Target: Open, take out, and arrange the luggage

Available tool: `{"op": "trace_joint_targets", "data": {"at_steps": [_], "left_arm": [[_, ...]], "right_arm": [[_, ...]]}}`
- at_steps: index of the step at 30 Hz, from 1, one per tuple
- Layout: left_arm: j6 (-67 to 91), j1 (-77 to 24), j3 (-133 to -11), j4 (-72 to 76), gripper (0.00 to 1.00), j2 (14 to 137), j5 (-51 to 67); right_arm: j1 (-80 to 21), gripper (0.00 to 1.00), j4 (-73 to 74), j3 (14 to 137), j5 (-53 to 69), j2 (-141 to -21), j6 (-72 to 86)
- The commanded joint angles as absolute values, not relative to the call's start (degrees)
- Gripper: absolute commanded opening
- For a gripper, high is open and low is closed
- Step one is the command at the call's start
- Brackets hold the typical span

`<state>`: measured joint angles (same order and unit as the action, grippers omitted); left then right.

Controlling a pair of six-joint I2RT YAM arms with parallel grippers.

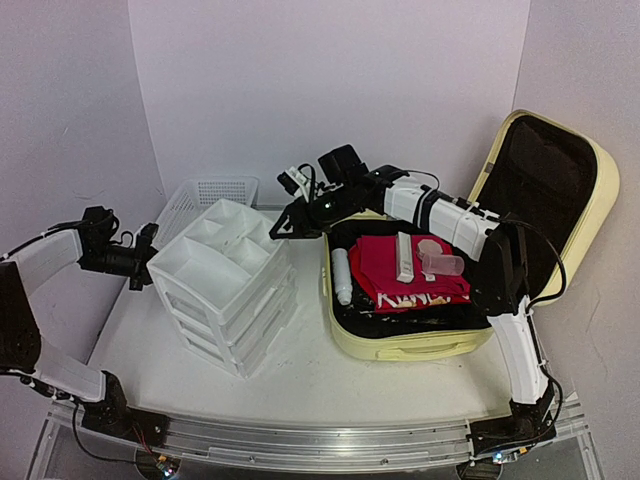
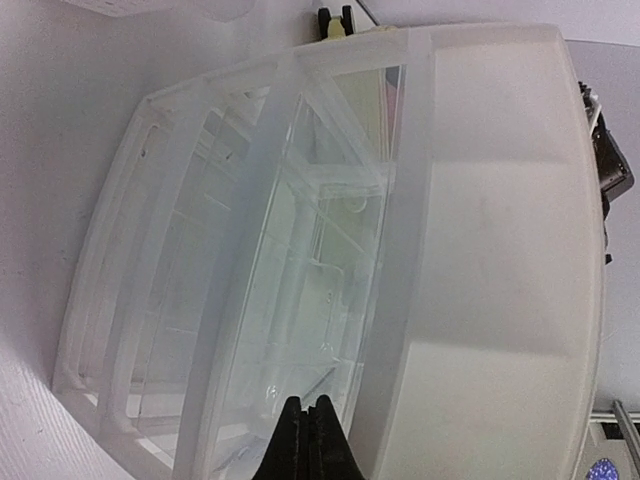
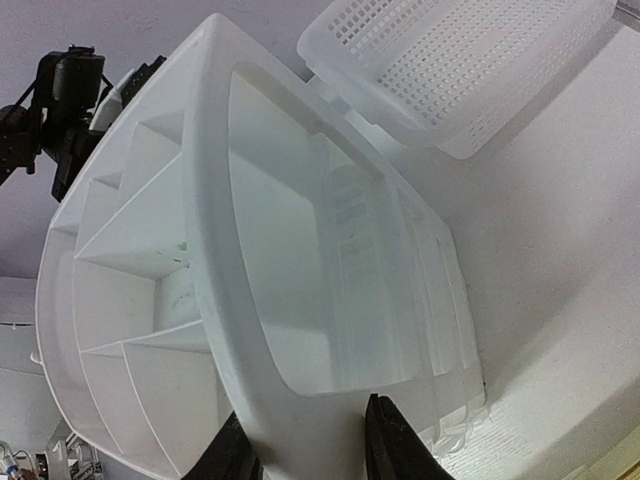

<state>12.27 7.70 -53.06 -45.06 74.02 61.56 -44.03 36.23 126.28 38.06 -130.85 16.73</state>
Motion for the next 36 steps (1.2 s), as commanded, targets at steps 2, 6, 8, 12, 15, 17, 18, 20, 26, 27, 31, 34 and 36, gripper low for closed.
{"op": "trace_joint_targets", "data": {"at_steps": [2, 6, 8, 12, 15, 17, 18, 20, 26, 27, 31, 34, 36], "left_arm": [[12.60, 3.14, -52.18, -41.73, 0.00, 75.67, 66.33], [12.92, 2.60, -49.99, -40.34, 0.00, 75.59, 66.45], [13.00, 2.57, -48.98, -39.91, 0.00, 75.66, 66.61], [13.68, 2.62, -48.42, -39.20, 0.05, 75.25, 67.25], [15.92, 3.48, -48.67, -39.41, 0.14, 73.54, 61.18], [16.34, 3.89, -49.61, -41.49, 0.21, 70.73, 51.59], [16.32, 3.98, -50.21, -42.36, 0.23, 69.01, 47.81], [16.35, 4.28, -51.88, -44.63, 0.30, 66.27, 40.59], [17.48, 5.60, -57.64, -50.55, 0.56, 60.21, 20.25], [17.75, 5.74, -58.46, -50.76, 0.59, 59.01, 18.99], [19.35, 5.78, -62.50, -50.29, 0.65, 53.63, 24.57], [19.08, 3.96, -65.57, -49.54, 0.77, 53.44, 33.13], [18.14, -0.46, -67.20, -49.38, 0.79, 54.16, 34.43]], "right_arm": [[-44.65, 0.34, 35.42, 129.04, 40.70, -130.32, 17.56], [-44.69, 0.34, 35.34, 130.79, 39.31, -131.22, 20.34], [-44.82, 0.35, 35.33, 131.54, 38.50, -131.66, 21.96], [-45.10, 0.35, 35.10, 133.28, 38.48, -132.89, 24.63], [-45.15, 0.47, 35.30, 132.97, 35.97, -132.27, 26.14], [-45.05, 0.59, 36.12, 130.84, 31.39, -129.70, 27.33], [-44.94, 0.65, 36.60, 129.66, 29.40, -128.01, 28.14], [-44.54, 0.75, 38.41, 127.97, 26.13, -124.64, 29.27], [-43.33, 0.98, 45.04, 120.86, 15.66, -114.46, 30.91], [-43.13, 0.98, 45.00, 118.09, 14.42, -112.36, 31.76], [-42.98, 0.98, 42.03, 106.54, 12.32, -104.92, 37.98], [-43.79, 0.98, 35.99, 97.77, 13.71, -100.94, 43.98], [-45.06, 0.98, 33.94, 94.56, 13.83, -99.76, 45.19]]}}
